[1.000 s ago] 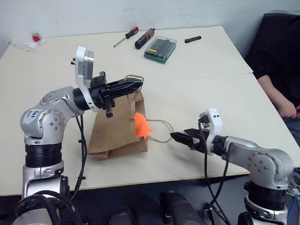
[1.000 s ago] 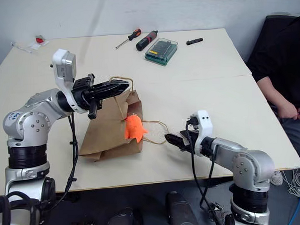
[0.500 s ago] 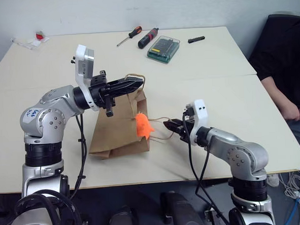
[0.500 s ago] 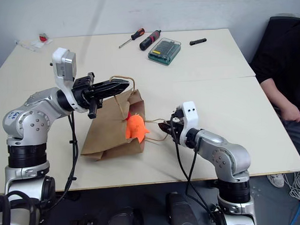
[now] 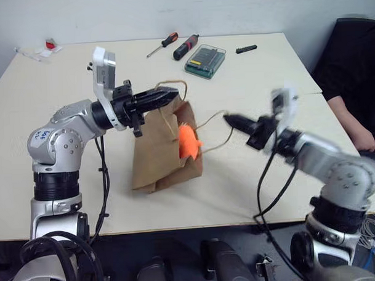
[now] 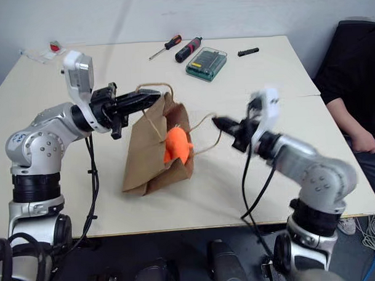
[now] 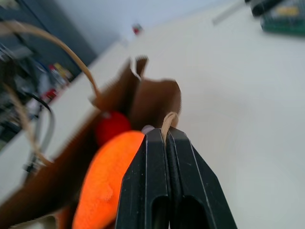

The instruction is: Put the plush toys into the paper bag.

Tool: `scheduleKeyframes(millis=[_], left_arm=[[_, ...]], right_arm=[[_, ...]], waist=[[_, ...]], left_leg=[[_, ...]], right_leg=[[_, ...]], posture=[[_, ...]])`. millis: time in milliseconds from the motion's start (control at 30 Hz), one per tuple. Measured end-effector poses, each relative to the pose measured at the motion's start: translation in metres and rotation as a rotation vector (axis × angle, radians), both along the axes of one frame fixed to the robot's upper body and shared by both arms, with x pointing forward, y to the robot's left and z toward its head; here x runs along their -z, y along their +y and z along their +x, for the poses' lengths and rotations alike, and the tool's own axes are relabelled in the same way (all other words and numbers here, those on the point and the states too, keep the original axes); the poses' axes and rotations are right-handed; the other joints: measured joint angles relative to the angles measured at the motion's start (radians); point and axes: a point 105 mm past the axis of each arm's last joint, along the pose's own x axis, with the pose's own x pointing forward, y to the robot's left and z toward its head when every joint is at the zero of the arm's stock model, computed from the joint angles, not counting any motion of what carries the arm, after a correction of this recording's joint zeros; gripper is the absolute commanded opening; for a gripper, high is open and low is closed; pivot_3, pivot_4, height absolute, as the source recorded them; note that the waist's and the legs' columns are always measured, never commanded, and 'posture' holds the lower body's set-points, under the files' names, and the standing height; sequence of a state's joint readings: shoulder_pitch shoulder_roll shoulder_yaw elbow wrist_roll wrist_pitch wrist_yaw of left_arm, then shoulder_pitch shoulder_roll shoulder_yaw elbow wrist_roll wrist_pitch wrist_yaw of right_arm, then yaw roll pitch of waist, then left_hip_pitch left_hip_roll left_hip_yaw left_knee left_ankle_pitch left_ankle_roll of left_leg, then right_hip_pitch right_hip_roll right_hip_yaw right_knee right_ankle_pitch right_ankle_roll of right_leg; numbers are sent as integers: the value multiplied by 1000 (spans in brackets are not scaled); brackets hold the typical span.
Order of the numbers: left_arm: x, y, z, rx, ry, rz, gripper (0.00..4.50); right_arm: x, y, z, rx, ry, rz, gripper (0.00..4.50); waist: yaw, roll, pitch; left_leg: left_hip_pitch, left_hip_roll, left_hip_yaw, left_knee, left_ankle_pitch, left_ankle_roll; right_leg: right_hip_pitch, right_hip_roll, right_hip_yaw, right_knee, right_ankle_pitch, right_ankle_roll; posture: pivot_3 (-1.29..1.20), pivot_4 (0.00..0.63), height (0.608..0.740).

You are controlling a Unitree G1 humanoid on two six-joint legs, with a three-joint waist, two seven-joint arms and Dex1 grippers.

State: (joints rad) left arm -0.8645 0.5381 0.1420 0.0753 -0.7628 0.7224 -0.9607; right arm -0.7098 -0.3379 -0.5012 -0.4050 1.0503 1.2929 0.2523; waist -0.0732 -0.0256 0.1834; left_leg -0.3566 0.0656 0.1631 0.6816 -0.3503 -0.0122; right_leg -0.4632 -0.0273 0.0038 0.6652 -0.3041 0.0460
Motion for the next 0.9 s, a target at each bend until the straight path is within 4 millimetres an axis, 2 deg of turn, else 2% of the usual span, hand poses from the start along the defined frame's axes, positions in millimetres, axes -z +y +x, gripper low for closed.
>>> scheduleKeyframes(millis=[67, 133, 300, 433, 467, 633, 800, 900], left_arm=[[-3, 1, 5, -11, -6, -13, 0], [0, 2, 11, -33, 1, -19, 0], [8, -7, 24, -46, 36, -72, 0], [10, -19, 25, -26, 56, -106, 0], [10, -19, 25, -27, 63, -108, 0], [3, -17, 25, -25, 78, -129, 0], [-20, -17, 26, -9, 51, -166, 0], [-29, -19, 22, 19, 28, -170, 0]], right_arm=[[-36, -10, -16, -57, -126, 15, 19], [-44, -16, -24, -72, -166, -47, 19], [-39, -13, -20, -86, -156, -123, 19], [-3, -14, -4, -17, -85, -171, 19], [1, -15, -2, -8, -76, -171, 19], [-9, -24, -2, 37, -133, -157, 19], [-28, -38, -10, 51, -183, -109, 19], [-27, -37, -12, 42, -183, -113, 19]], waist=[[7, 0, 0], [14, 0, 0], [17, 0, 0], [20, -1, 0], [20, -1, 0], [20, 0, 0], [23, -1, 0], [22, 0, 0]], left_leg=[[0, 1, 0, -1, 0, 0], [0, 1, -1, -2, 0, 0], [0, 1, 0, -1, 0, 0], [-1, 0, 0, 0, 0, 1], [-1, 0, 0, 0, 0, 1], [-1, 1, 0, 0, 0, 1], [-1, 0, 0, 1, 0, 1], [-1, 0, 0, 0, 0, 1]], right_leg=[[1, 1, -1, -2, 0, 0], [1, 1, -1, -3, 0, 0], [1, 0, 0, -3, 1, 1], [1, 0, 0, -3, 1, 1], [0, 0, 0, -3, 1, 2], [0, 0, 0, -2, 1, 2], [0, 0, 0, -3, 1, 2], [1, 0, 0, -3, 1, 2]], posture=[[0, 150, 740], [0, 150, 740], [0, 150, 740], [0, 150, 740], [0, 150, 740], [0, 150, 740], [0, 150, 740], [0, 150, 740]])
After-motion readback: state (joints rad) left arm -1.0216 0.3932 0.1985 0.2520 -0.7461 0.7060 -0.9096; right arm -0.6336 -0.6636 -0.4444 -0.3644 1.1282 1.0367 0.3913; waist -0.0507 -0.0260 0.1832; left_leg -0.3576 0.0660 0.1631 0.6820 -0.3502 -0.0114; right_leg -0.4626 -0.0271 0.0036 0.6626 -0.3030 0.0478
